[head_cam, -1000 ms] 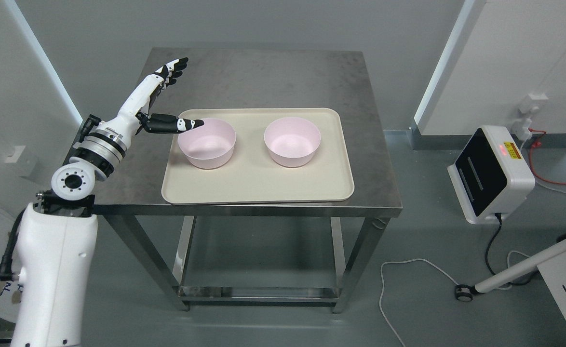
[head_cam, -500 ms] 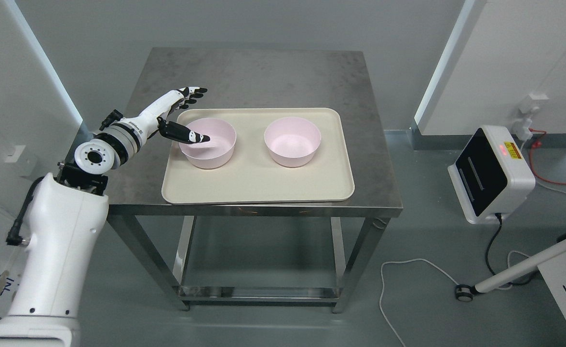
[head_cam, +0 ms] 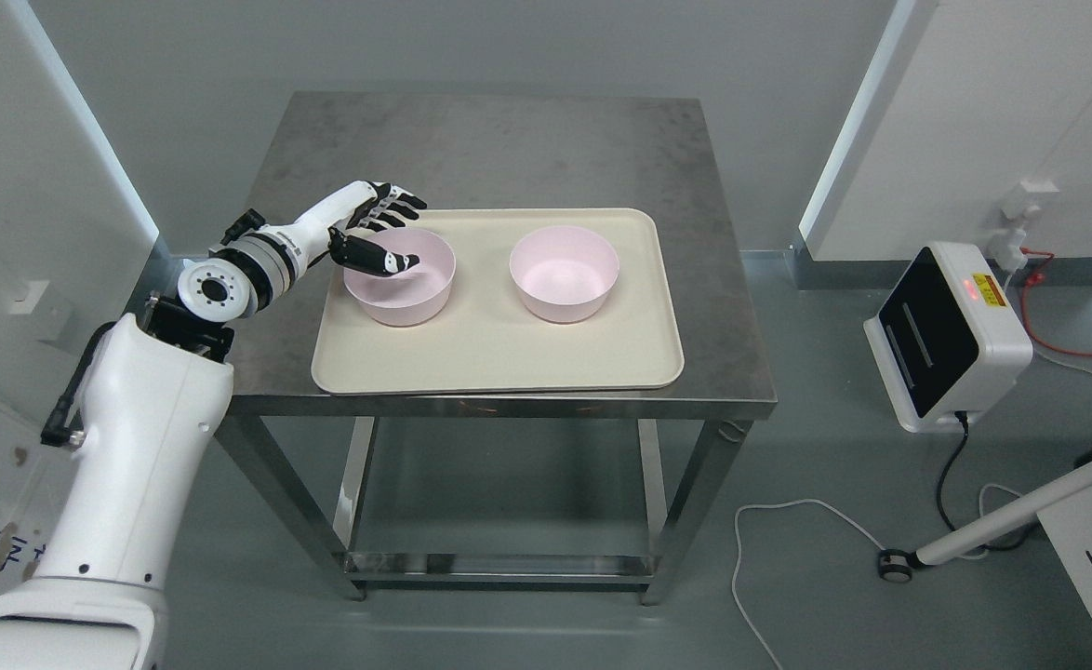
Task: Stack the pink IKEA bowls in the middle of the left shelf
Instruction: 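Grip the rim of the pink bowl with the left hand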
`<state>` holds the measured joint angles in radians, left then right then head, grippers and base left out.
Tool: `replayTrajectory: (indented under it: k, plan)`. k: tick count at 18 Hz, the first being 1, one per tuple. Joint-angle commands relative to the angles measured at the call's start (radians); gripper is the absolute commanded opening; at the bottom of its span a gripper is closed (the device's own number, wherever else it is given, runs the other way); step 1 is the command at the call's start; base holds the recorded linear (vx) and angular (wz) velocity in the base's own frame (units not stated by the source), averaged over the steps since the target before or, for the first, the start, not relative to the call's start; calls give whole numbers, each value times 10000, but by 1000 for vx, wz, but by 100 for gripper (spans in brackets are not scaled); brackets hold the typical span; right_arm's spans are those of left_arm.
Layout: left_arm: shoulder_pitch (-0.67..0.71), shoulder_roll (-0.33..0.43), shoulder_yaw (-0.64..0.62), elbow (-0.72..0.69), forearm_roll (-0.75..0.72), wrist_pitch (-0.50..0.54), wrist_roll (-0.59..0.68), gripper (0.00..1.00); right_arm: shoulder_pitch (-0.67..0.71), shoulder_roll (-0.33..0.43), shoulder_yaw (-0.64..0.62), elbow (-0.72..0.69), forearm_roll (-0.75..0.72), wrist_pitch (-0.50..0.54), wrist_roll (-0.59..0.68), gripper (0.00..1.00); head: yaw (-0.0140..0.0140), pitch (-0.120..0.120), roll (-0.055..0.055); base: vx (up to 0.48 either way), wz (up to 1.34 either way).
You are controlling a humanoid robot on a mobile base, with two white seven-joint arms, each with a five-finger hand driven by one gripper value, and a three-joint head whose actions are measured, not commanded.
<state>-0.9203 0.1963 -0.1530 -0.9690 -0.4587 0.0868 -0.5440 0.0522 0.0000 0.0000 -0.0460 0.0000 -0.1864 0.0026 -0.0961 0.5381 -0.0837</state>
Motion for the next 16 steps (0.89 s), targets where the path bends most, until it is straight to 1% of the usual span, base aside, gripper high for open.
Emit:
replayTrajectory:
  k: [1,3,4,5,7,12,14,16]
  plan:
    - [-277,-275,-418,1236,-1085,-574,40,48,0,-174,-92,0,77,8,5,100,0,0,0,0,0]
    - [-277,-291,-418,1452,-1516,-1050,162,42,0,-174,-92,0,77,8,5,100,0,0,0,0,0]
    - [-277,-306,-403,1468,-1639,-1143,345,38,0,-174,-92,0,77,8,5,100,0,0,0,0,0]
    - [-277,-367,-403,1468,-1671,-1174,529,33,0,-174,-92,0,77,8,5,100,0,0,0,0,0]
    - [-277,-414,-388,1468,-1687,-1221,775,27,0,-174,-92,0,77,8,5,100,0,0,0,0,0]
    - [-292,-429,-403,1452,-1733,-1343,807,9,0,-174,-92,0,77,8,5,100,0,0,0,0,0]
    - [-353,-459,-342,1498,-1901,-1343,852,7,0,-174,-92,0,77,8,5,100,0,0,0,0,0]
    - [-369,-597,-174,1606,-1917,-1343,1113,3,0,-174,-92,0,77,8,5,100,0,0,0,0,0]
